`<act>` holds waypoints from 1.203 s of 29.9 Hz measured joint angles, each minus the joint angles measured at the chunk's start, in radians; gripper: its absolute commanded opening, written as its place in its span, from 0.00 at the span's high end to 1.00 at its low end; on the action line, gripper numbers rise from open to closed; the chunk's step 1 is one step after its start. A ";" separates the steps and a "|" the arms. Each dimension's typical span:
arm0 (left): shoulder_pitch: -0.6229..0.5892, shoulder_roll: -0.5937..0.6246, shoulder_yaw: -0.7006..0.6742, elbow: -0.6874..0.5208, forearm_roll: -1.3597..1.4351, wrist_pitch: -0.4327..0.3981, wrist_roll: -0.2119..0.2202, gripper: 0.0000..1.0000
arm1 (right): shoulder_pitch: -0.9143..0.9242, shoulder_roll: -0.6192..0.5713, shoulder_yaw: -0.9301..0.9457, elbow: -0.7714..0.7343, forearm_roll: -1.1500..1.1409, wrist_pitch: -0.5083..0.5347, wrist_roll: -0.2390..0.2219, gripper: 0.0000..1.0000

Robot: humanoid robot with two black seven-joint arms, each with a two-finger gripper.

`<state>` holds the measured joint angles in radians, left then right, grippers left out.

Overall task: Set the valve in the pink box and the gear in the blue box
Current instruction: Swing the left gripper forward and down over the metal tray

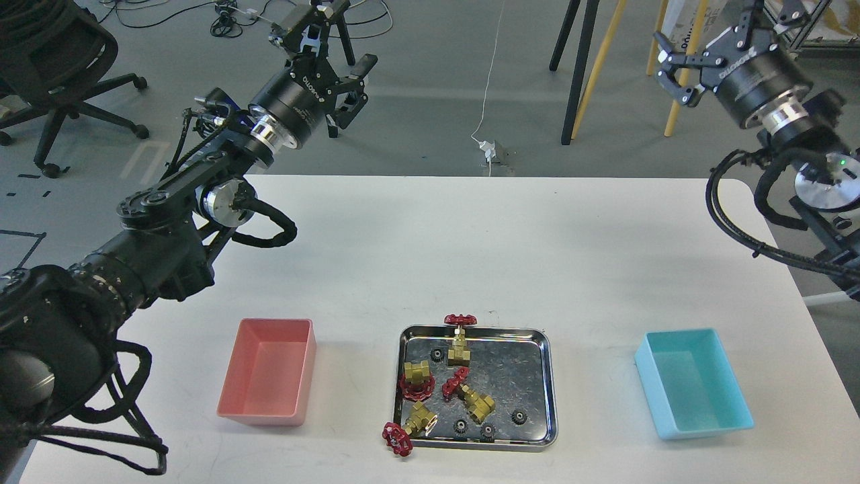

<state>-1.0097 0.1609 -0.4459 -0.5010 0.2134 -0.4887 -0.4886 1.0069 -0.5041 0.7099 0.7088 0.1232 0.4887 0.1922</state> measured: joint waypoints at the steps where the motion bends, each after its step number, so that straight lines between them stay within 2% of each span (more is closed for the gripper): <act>1: 0.000 -0.002 0.000 -0.016 0.001 0.000 0.000 0.15 | 0.024 -0.001 -0.012 -0.011 0.000 0.000 -0.007 0.00; 4: 0.006 0.003 0.013 -0.111 0.019 0.000 0.000 0.15 | 0.089 -0.002 -0.059 -0.042 0.000 0.000 -0.053 0.00; 6: 0.010 0.035 0.016 -0.227 0.083 0.000 0.000 0.15 | 0.108 -0.001 -0.080 -0.056 -0.001 0.000 -0.095 0.00; 10: -0.031 0.146 0.051 -0.488 0.318 0.021 0.000 0.15 | 0.112 0.001 -0.089 -0.062 -0.001 0.000 -0.140 0.00; 12: -0.096 0.179 0.161 -0.559 0.364 0.064 0.000 0.15 | 0.113 0.002 -0.089 -0.063 0.000 0.000 -0.153 0.00; 16: -0.297 0.226 0.512 -0.640 0.404 0.154 0.000 0.15 | 0.116 0.004 -0.082 -0.063 0.001 0.000 -0.175 0.00; 21: -0.614 0.242 0.954 -0.813 0.498 0.345 0.000 0.15 | 0.117 0.002 -0.066 -0.083 0.001 0.000 -0.178 0.00; 26: -0.823 0.194 1.291 -0.991 0.635 0.587 0.000 0.15 | 0.107 0.001 -0.064 -0.109 0.002 0.000 -0.178 0.00; 31: -0.850 0.133 1.484 -1.039 0.751 0.806 0.000 0.15 | 0.104 0.001 -0.064 -0.133 0.002 0.000 -0.178 0.00; 36: -0.775 0.135 1.538 -1.027 0.824 0.902 0.000 0.15 | 0.098 0.000 -0.064 -0.145 0.003 0.000 -0.178 0.00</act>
<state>-1.7844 0.2954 1.0920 -1.5281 1.0376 0.4128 -0.4887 1.1045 -0.5044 0.6459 0.5636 0.1258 0.4887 0.0137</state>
